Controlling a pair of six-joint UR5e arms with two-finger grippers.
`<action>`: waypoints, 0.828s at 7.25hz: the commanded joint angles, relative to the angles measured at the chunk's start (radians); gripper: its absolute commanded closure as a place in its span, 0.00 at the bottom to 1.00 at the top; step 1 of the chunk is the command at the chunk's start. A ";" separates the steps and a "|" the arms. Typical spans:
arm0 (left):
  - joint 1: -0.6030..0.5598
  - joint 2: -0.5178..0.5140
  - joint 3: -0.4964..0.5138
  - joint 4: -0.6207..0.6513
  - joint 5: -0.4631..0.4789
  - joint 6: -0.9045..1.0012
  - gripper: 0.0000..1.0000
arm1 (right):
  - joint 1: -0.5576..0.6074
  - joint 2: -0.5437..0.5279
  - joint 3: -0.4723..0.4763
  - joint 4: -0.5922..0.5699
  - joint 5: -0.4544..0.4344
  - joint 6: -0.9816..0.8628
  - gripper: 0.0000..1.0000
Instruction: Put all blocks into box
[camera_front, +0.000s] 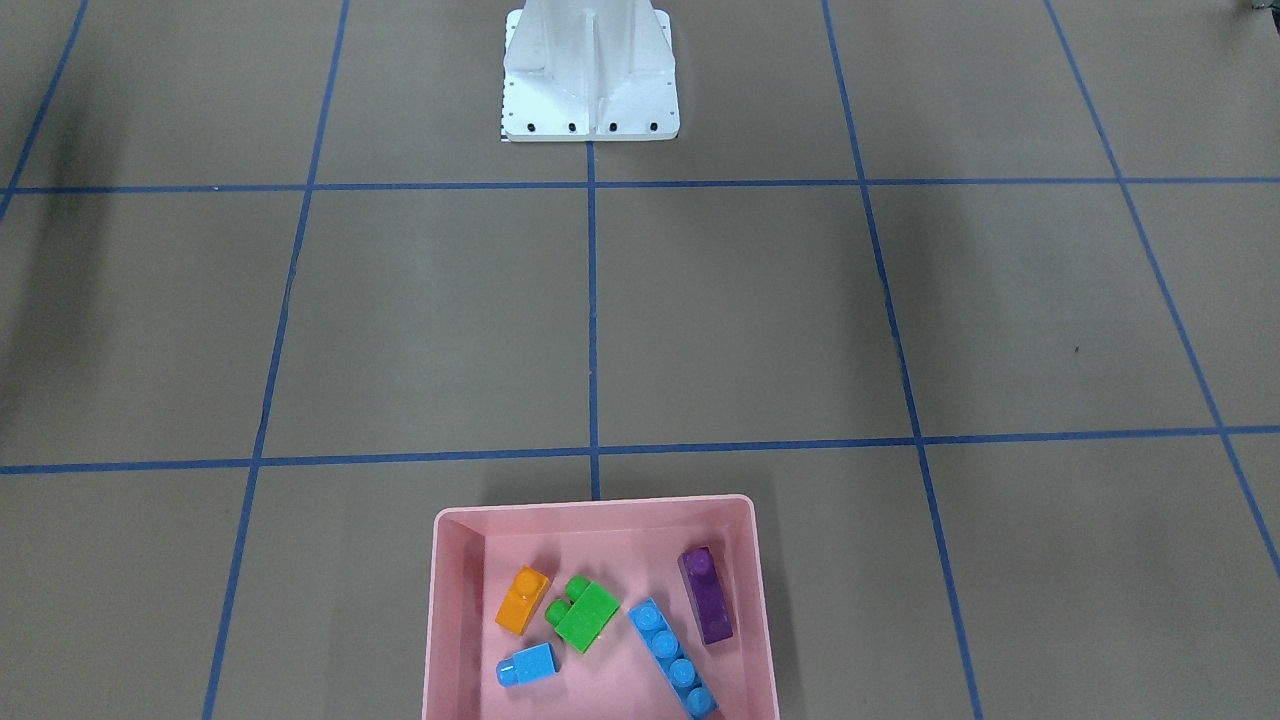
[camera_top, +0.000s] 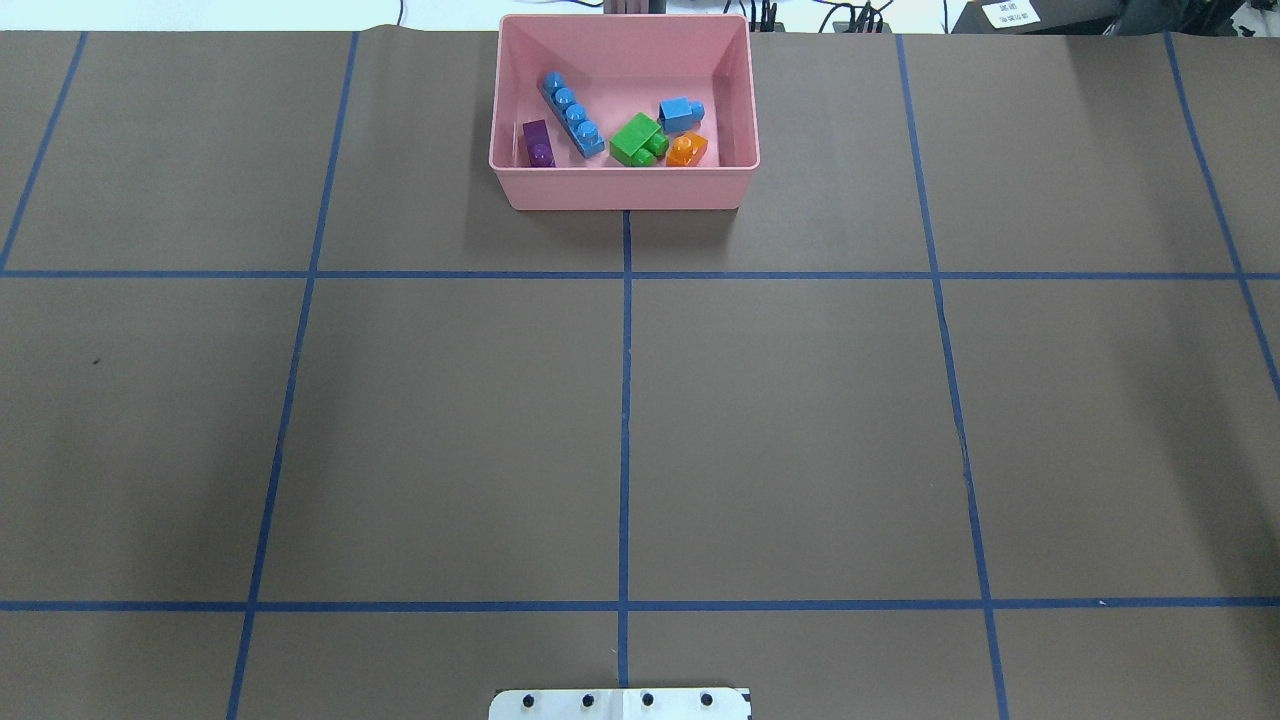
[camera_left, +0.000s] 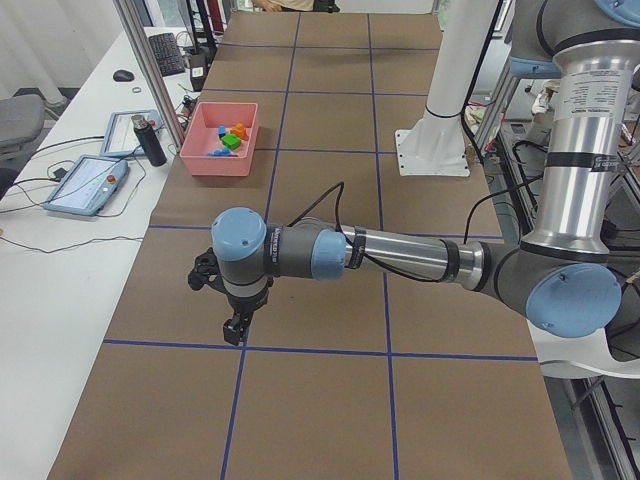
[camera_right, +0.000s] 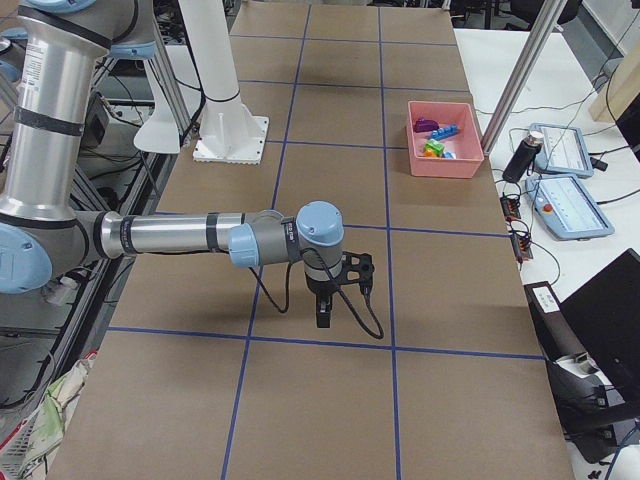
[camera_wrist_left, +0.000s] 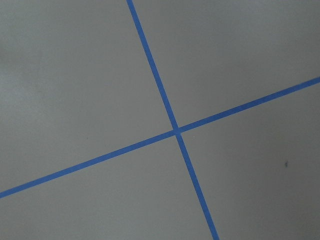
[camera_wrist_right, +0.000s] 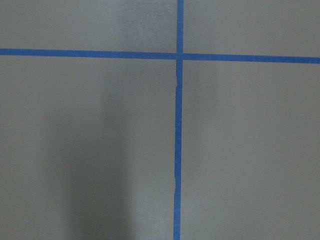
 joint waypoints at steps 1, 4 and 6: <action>-0.001 0.001 0.002 -0.007 0.001 0.000 0.00 | 0.000 0.004 0.000 0.052 0.003 -0.001 0.00; -0.001 0.003 0.000 -0.007 0.001 0.000 0.00 | 0.000 0.007 0.000 0.062 0.014 -0.001 0.00; -0.001 0.003 0.000 -0.007 0.001 0.000 0.00 | 0.000 0.010 0.004 0.062 0.018 -0.001 0.00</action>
